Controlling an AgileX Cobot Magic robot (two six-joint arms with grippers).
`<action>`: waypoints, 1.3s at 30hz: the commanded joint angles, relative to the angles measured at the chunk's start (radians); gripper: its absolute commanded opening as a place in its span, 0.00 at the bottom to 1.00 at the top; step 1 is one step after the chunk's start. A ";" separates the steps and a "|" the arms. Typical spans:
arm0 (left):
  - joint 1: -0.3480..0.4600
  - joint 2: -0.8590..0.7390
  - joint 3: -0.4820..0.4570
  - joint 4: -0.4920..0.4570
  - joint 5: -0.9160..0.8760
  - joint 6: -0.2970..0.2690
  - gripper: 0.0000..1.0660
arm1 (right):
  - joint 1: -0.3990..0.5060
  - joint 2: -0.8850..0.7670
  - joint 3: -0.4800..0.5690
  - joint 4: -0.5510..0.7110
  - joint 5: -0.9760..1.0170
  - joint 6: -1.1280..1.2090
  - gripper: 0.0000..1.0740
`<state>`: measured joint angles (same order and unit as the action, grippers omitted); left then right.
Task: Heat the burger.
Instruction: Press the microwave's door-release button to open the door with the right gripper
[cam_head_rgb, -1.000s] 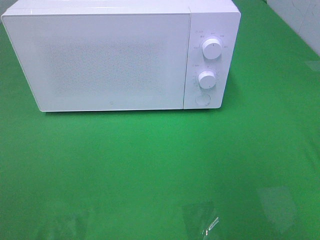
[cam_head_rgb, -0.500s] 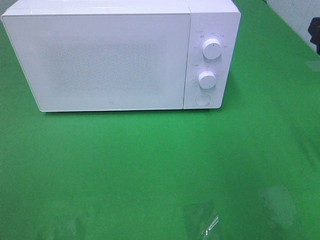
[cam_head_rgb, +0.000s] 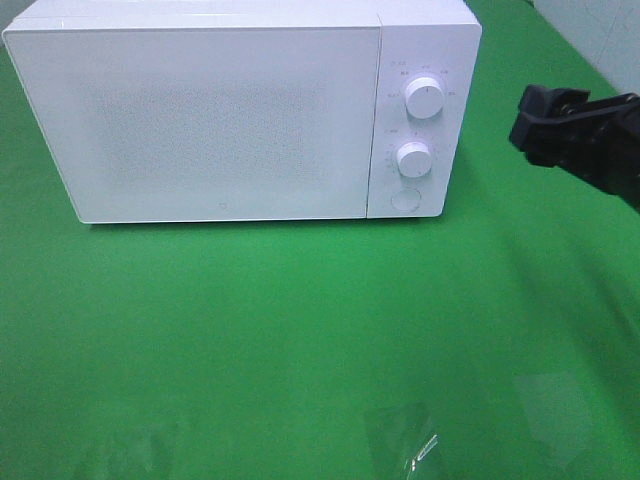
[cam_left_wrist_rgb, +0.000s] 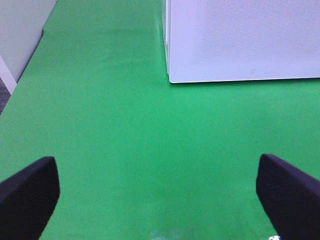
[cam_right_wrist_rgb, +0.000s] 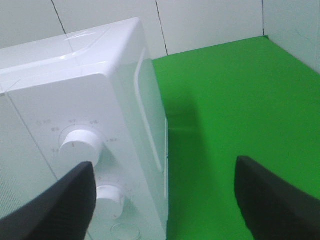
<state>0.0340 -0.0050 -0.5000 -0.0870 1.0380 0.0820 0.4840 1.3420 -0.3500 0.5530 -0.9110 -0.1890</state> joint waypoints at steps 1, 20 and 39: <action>0.000 -0.023 0.003 -0.007 -0.004 -0.002 0.94 | 0.068 0.049 0.000 0.054 -0.081 -0.019 0.71; 0.000 -0.023 0.003 -0.007 -0.004 -0.002 0.94 | 0.436 0.326 -0.052 0.382 -0.278 -0.030 0.70; 0.000 -0.023 0.003 -0.007 -0.004 -0.002 0.94 | 0.437 0.327 -0.053 0.379 -0.229 1.057 0.40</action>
<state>0.0340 -0.0050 -0.5000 -0.0870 1.0380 0.0820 0.9190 1.6690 -0.3960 0.9410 -1.1470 0.7280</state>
